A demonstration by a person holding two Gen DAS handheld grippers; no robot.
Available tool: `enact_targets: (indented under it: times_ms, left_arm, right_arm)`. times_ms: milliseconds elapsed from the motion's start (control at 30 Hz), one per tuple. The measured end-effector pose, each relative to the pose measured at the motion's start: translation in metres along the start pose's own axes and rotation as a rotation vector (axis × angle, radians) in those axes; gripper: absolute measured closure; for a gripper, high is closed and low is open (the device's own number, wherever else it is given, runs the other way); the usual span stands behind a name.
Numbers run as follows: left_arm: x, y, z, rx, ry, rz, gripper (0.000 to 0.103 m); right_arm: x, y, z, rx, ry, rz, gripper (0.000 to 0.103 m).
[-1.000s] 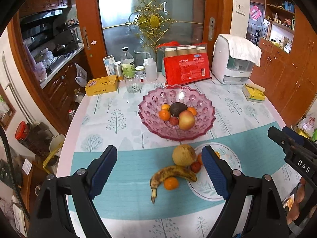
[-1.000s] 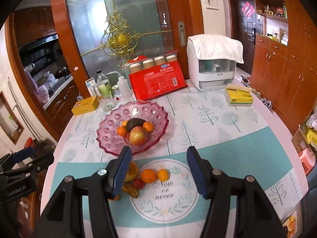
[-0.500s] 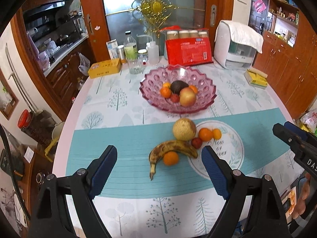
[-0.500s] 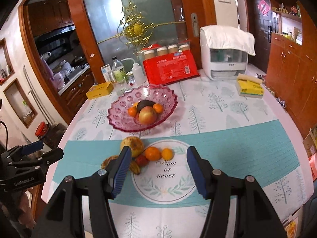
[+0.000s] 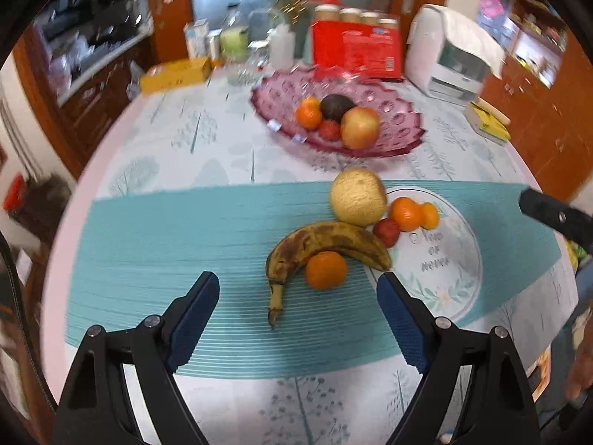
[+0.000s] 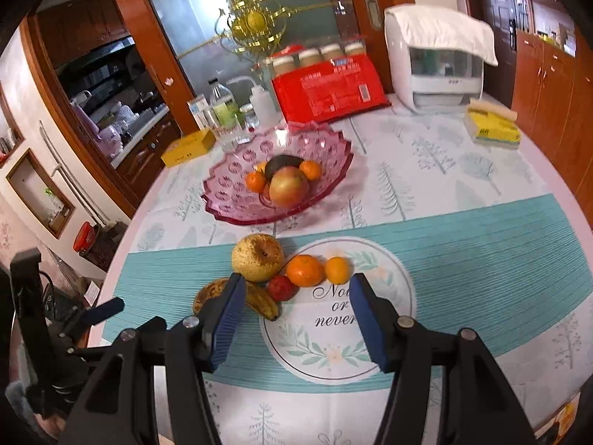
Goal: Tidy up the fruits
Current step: 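Grasp the tangerine beside the banana with the left tool while the right tool grasps the yellow pear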
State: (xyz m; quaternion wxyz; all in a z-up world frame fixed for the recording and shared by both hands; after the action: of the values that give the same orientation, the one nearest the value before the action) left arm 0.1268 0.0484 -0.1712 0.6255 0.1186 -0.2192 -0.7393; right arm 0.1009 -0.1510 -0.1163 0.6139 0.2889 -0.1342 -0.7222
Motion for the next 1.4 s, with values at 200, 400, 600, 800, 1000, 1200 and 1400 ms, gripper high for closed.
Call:
enact_targets:
  times_ms: [200,400,600,800,1000,1200,1400]
  left_arm:
    - [-0.003,-0.003,-0.044,-0.029,-0.052,0.123,0.028]
    - [0.012,0.000,-0.069,-0.026,-0.069,0.130,0.033]
    - [0.017,-0.007,-0.088,-0.052,-0.042,0.123,0.045]
    - [0.018,-0.007,-0.086,-0.030,-0.014,0.119,0.045]
    - [0.020,-0.008,-0.085,-0.038,-0.035,0.139,0.050]
    - [0.022,-0.008,-0.090,-0.051,-0.018,0.152,0.054]
    - [0.026,-0.010,-0.093,-0.075,-0.047,0.167,0.063]
  right_arm:
    - [-0.004,-0.010,-0.038,-0.054,0.002,0.002,0.044]
    - [-0.007,-0.013,-0.064,-0.088,0.010,0.024,0.044]
    - [-0.015,-0.004,-0.081,-0.084,0.033,0.060,0.044]
    - [-0.022,0.002,-0.099,-0.096,0.066,0.075,0.044]
    - [-0.032,0.005,-0.110,-0.105,0.103,0.095,0.044]
    - [-0.039,0.009,-0.123,-0.121,0.136,0.099,0.044]
    - [-0.046,0.017,-0.140,-0.156,0.197,0.085,0.044]
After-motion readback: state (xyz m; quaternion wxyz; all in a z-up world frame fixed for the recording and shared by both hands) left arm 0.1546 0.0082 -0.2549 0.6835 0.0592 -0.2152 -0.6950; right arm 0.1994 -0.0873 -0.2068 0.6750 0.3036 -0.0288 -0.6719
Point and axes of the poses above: each gripper's, at about its wrist camera, not at the fingertips, and z roughly against the way its jaws point, x to its right, y to its top, the point moved 10 cm from there along -z, roughly the way its jaws point, and after that the axes turned 4 degrees about -x, right-handed, at the moved point
